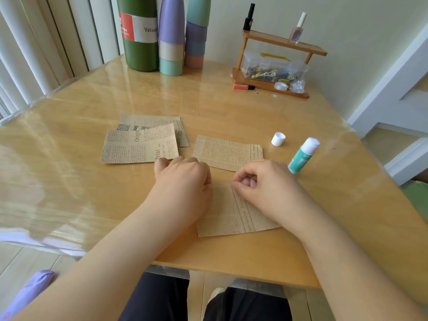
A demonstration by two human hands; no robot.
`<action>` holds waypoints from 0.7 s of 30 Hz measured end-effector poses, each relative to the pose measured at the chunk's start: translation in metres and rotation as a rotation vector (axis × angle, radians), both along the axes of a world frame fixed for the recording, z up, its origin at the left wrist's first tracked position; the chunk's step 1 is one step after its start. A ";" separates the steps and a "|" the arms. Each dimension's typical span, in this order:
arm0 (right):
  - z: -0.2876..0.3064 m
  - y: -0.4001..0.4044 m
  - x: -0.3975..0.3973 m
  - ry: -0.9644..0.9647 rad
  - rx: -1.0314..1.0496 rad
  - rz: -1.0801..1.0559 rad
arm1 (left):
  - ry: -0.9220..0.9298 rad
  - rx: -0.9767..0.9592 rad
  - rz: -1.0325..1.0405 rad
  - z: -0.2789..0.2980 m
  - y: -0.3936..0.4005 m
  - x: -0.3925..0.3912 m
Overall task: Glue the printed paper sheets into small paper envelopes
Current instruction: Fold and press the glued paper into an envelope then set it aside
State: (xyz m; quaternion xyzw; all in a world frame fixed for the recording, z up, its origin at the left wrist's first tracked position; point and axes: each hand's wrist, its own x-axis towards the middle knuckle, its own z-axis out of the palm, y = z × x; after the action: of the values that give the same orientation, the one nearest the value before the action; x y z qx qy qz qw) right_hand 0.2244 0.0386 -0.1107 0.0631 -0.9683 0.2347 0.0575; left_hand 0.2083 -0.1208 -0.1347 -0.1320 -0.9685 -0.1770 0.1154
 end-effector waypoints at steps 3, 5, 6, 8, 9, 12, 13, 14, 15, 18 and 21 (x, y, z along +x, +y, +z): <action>-0.003 -0.018 -0.004 -0.033 0.039 0.099 | -0.031 -0.041 -0.014 -0.001 0.010 -0.003; -0.005 -0.021 -0.006 -0.044 0.047 0.109 | -0.057 -0.063 -0.002 -0.003 0.010 -0.003; -0.005 -0.020 -0.007 -0.045 0.039 0.096 | -0.059 -0.051 0.002 -0.003 0.008 -0.003; -0.006 -0.012 -0.007 -0.041 0.032 0.053 | -0.049 -0.014 0.006 -0.004 0.002 -0.002; -0.006 -0.005 -0.007 -0.039 0.030 0.023 | -0.050 -0.001 0.011 -0.004 -0.002 -0.001; -0.006 0.020 -0.003 -0.020 -0.025 -0.085 | -0.047 0.032 0.030 -0.005 -0.012 0.003; -0.006 0.027 -0.001 -0.018 -0.062 -0.116 | -0.049 0.032 0.040 -0.005 -0.014 0.005; -0.007 0.032 0.002 -0.017 -0.096 -0.138 | -0.047 0.033 0.048 -0.006 -0.016 0.007; -0.007 0.035 0.004 -0.015 -0.112 -0.152 | -0.052 0.025 0.058 -0.005 -0.017 0.008; -0.009 0.037 0.003 -0.002 -0.054 -0.156 | -0.026 0.008 0.054 -0.006 -0.015 0.011; -0.008 0.032 0.006 0.066 0.010 -0.113 | 0.103 0.000 0.014 -0.007 -0.016 0.016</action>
State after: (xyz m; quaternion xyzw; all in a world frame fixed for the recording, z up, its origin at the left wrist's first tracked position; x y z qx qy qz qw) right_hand 0.2302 0.0707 -0.1187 0.0161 -0.9690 0.2242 0.1024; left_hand 0.2244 -0.1363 -0.1415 -0.1343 -0.9621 -0.1692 0.1662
